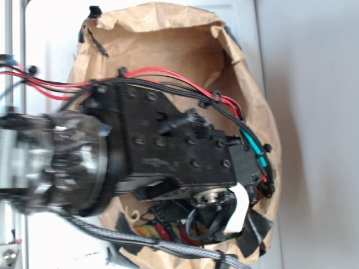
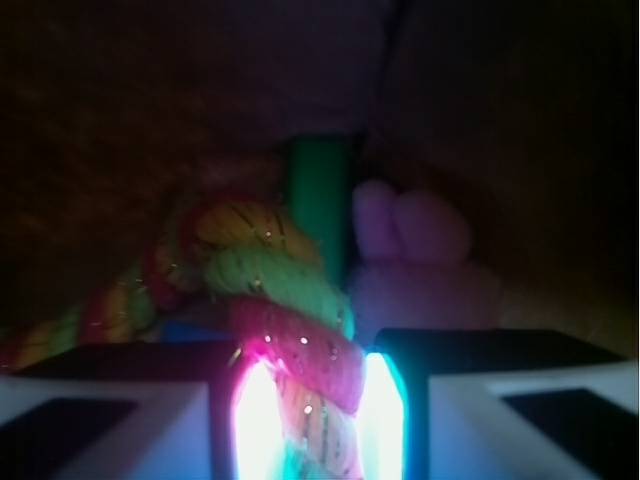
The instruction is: Grab the multicolored rope.
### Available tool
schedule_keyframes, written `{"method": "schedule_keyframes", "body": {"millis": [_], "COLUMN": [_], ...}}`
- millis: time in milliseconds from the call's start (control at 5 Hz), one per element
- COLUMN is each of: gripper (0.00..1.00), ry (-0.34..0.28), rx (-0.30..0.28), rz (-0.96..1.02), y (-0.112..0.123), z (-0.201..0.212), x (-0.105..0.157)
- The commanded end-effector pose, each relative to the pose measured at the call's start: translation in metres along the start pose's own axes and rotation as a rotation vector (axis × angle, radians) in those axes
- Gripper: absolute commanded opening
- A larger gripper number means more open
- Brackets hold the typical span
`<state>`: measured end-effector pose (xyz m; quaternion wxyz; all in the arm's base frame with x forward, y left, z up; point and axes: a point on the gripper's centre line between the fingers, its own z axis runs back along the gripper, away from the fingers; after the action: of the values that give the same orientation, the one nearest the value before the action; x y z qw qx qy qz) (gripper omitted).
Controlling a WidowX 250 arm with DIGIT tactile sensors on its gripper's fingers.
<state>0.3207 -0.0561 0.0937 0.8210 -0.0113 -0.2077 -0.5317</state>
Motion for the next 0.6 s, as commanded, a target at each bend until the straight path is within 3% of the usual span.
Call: {"method": "schedule_keyframes", "body": {"millis": [0, 200, 400], "gripper": [0.0, 0.0, 0.0], "ry": [0.11, 0.149, 0.175], "rx": [0.073, 0.075, 0.123], "rz": [0.373, 0.563, 0.792], "y": [0.017, 0.023, 0.023], "z": [0.045, 0.053, 0.072], "x": [-0.004, -0.016, -0.029]}}
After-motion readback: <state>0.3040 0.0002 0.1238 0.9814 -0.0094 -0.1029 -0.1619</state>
